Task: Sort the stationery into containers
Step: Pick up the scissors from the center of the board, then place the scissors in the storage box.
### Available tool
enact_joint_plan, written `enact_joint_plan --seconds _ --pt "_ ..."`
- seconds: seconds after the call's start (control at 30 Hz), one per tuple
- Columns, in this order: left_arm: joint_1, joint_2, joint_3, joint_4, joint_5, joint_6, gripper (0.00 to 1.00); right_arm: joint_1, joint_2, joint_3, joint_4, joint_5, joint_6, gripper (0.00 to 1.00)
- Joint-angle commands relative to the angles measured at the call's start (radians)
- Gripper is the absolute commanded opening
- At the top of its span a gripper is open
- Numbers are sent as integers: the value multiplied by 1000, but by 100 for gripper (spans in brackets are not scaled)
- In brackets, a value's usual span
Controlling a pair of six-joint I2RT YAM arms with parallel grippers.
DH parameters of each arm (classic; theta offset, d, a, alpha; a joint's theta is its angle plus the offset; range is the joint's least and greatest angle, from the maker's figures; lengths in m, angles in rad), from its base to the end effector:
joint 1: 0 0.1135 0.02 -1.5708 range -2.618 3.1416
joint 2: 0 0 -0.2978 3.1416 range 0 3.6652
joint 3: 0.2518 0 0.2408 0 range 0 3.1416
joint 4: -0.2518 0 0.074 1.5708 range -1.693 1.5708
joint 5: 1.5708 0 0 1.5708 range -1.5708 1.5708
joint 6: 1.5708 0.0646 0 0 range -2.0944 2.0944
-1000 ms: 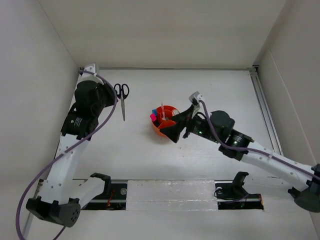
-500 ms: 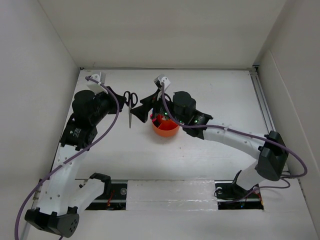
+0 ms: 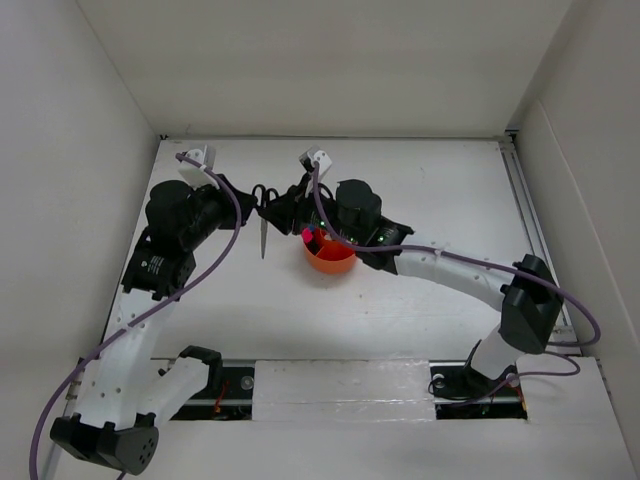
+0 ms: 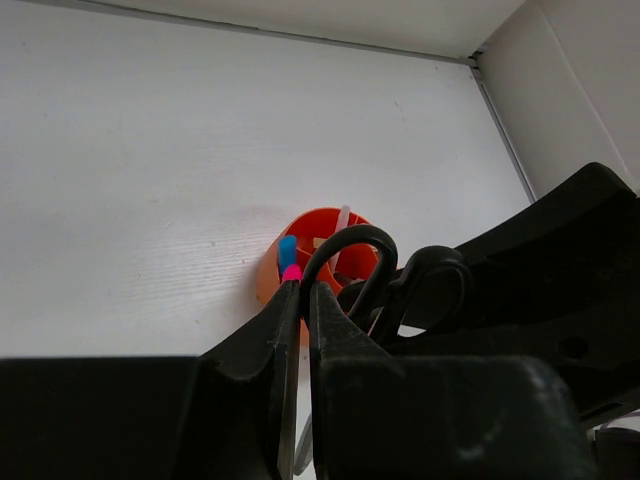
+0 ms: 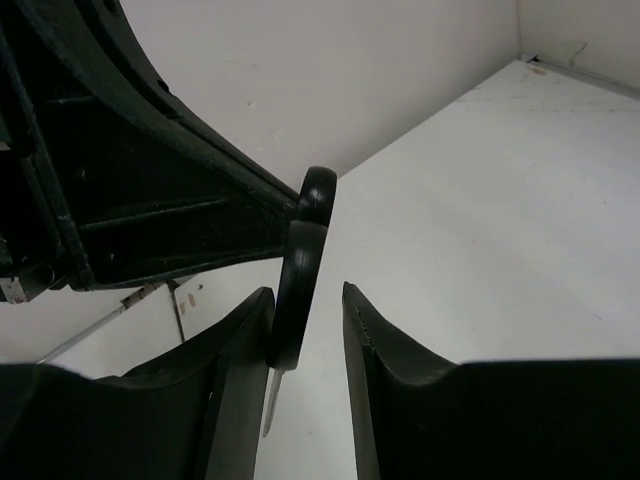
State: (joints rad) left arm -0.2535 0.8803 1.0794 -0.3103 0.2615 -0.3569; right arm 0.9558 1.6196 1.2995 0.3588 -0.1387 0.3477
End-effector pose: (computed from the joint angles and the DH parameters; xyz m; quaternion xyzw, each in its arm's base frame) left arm 0.1726 -0.0620 0.4329 0.0486 0.7425 -0.2913 0.6013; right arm 0.2308 0.3422 0.3999 -0.2547 0.6450 0.4743 0.5424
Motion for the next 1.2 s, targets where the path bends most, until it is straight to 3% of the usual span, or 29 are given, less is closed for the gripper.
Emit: enact_joint_plan --seconds 0.0,0.13,0.17,0.23,0.27,0.43,0.53,0.57,0.6,0.67,0.83,1.17 --pt "2 -6 1 62 53 19 0 4 5 61 77 2 0 39" --pt "2 3 -9 71 64 19 0 4 16 72 77 -7 10 35" --pt "2 3 -9 71 73 19 0 4 25 81 77 -7 10 24" --pt "2 3 -9 71 73 19 0 4 25 90 77 4 10 13" --pt "2 3 -9 71 82 19 0 4 25 90 77 13 10 0" --pt "2 3 -9 71 81 19 0 4 13 63 68 53 10 0" --pt "2 -18 -18 71 38 19 39 4 -35 6 91 82 -4 0" --pt "2 -33 -18 80 27 19 62 4 -73 -11 91 82 -16 0" --pt "2 -33 -27 80 -10 9 77 4 -95 -31 101 82 -35 0" --pt "2 -33 -27 80 -37 9 100 -8 -136 -93 127 30 -87 0" --pt "2 3 -27 23 -145 -11 100 -51 -276 -232 161 -111 -288 0" --pt "2 -7 -36 23 -122 -2 100 -362 -365 -413 255 -590 -319 0"
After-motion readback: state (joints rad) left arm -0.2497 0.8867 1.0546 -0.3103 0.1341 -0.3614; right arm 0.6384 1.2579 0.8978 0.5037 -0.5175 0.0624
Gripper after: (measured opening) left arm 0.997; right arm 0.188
